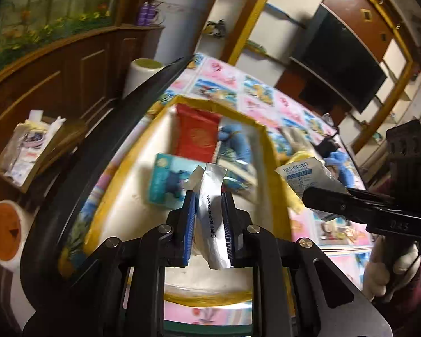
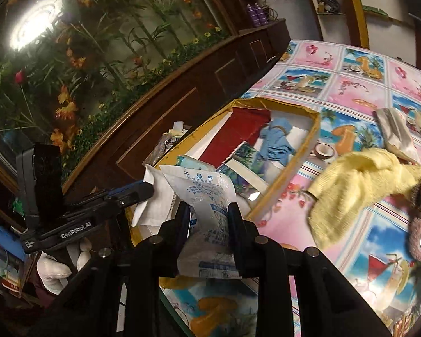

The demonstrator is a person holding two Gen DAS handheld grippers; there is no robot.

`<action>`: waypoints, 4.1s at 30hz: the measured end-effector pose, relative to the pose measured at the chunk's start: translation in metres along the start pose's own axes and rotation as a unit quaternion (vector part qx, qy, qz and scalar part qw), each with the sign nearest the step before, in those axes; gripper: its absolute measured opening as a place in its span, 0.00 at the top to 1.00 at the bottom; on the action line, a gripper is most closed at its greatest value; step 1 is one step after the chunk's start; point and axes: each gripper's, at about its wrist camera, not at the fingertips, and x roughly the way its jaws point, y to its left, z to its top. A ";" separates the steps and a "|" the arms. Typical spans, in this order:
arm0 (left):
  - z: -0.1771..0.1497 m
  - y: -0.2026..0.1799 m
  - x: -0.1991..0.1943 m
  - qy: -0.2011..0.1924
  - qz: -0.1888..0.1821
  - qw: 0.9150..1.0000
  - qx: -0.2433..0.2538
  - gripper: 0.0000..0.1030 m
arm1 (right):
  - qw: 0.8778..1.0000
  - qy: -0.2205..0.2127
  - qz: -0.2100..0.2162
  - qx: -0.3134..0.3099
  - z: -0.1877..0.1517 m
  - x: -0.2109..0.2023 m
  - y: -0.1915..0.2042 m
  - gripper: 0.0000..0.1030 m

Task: Organize soft objects
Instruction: 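Carry both white packets into the white box and open both tools, then move left tool to yellow towel while right tool grasps green-printed white sachet, then grasp yellow towel with left tool while right tool lifts the sachet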

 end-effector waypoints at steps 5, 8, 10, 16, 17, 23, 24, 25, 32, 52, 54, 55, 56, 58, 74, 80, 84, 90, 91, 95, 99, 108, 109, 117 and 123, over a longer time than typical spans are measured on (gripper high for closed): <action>-0.006 0.017 -0.007 0.001 -0.018 0.999 -0.027 0.58 | 0.999 0.035 -0.028 -0.029 0.006 0.040 0.019 0.71; -0.007 0.022 -0.012 -0.006 -0.020 0.999 -0.033 0.57 | 0.998 0.040 -0.034 -0.023 0.009 0.052 0.019 0.71; -0.008 0.024 -0.014 -0.007 -0.020 0.999 -0.037 0.57 | 0.999 0.044 -0.029 -0.012 0.010 0.055 0.015 0.67; -0.011 0.027 -0.017 -0.015 -0.024 0.998 -0.048 0.57 | 0.999 0.038 -0.029 0.003 0.005 0.049 0.010 0.57; -0.011 0.028 -0.019 -0.020 -0.027 0.998 -0.052 0.57 | 0.999 0.038 -0.027 0.004 0.004 0.047 0.008 0.57; -0.013 0.036 -0.034 -0.053 -0.027 0.995 -0.076 0.57 | 0.998 0.041 0.028 0.029 0.017 0.047 0.007 0.56; -0.014 0.037 -0.036 -0.054 -0.025 0.995 -0.077 0.57 | 0.998 0.040 0.036 0.038 0.022 0.050 0.007 0.55; -0.014 0.038 -0.038 -0.054 -0.023 0.995 -0.077 0.57 | 0.998 0.039 0.035 0.042 0.028 0.055 0.007 0.53; -0.019 0.038 -0.042 -0.046 -0.013 0.996 -0.077 0.57 | 0.990 0.114 0.045 0.075 0.041 0.121 0.017 0.51; -0.033 -0.070 -0.016 -0.003 -0.107 0.992 0.063 0.41 | 0.977 -0.070 -0.144 0.142 -0.012 -0.068 -0.117 0.50; -0.035 -0.079 -0.015 0.002 -0.104 0.992 0.076 0.41 | 0.972 -0.087 -0.159 0.150 -0.017 -0.083 -0.131 0.50; -0.036 -0.083 -0.015 0.004 -0.101 0.992 0.082 0.41 | 0.969 -0.099 -0.167 0.152 -0.021 -0.093 -0.135 0.50; -0.036 -0.087 -0.013 0.006 -0.097 0.991 0.088 0.41 | 0.967 -0.109 -0.171 0.155 -0.024 -0.100 -0.138 0.50; -0.037 -0.092 -0.012 0.013 -0.090 0.991 0.098 0.41 | 0.960 -0.129 -0.182 0.169 -0.039 -0.123 -0.154 0.49; -0.049 -0.163 0.047 0.105 -0.100 0.978 0.147 0.41 | 0.933 -0.122 -0.260 0.219 -0.134 -0.209 -0.215 0.48; -0.048 -0.175 0.052 0.110 -0.087 0.976 0.170 0.41 | 0.888 -0.154 -0.337 0.271 -0.140 -0.229 -0.246 0.41; -0.028 -0.177 0.059 0.103 -0.087 0.978 0.161 0.41 | 0.873 -0.128 -0.371 0.289 -0.139 -0.220 -0.267 0.41; 0.019 -0.202 0.098 0.097 -0.040 0.971 0.216 0.41 | 0.879 -0.102 -0.370 0.283 -0.132 -0.201 -0.275 0.34; 0.025 -0.208 0.108 0.099 -0.034 0.967 0.232 0.41 | 0.878 -0.097 -0.379 0.275 -0.130 -0.198 -0.275 0.30; 0.038 -0.229 0.154 0.112 0.007 0.948 0.297 0.41 | 0.875 -0.077 -0.410 0.245 -0.127 -0.188 -0.269 0.28; 0.045 -0.241 0.189 0.101 0.049 0.934 0.339 0.41 | 0.875 -0.081 -0.406 0.249 -0.130 -0.192 -0.269 0.28; 0.028 -0.250 0.236 0.125 0.083 0.919 0.364 0.38 | 0.862 -0.089 -0.420 0.270 -0.135 -0.200 -0.276 0.28; 0.028 -0.251 0.235 0.126 0.087 0.920 0.361 0.42 | 0.862 -0.088 -0.422 0.268 -0.135 -0.200 -0.276 0.28; 0.013 -0.244 0.187 0.122 0.033 0.942 0.312 0.60 | 0.871 -0.108 -0.395 0.270 -0.137 -0.204 -0.272 0.62; 0.010 -0.224 0.126 0.096 -0.053 0.967 0.231 0.60 | 0.895 -0.144 -0.317 0.279 -0.136 -0.207 -0.270 0.70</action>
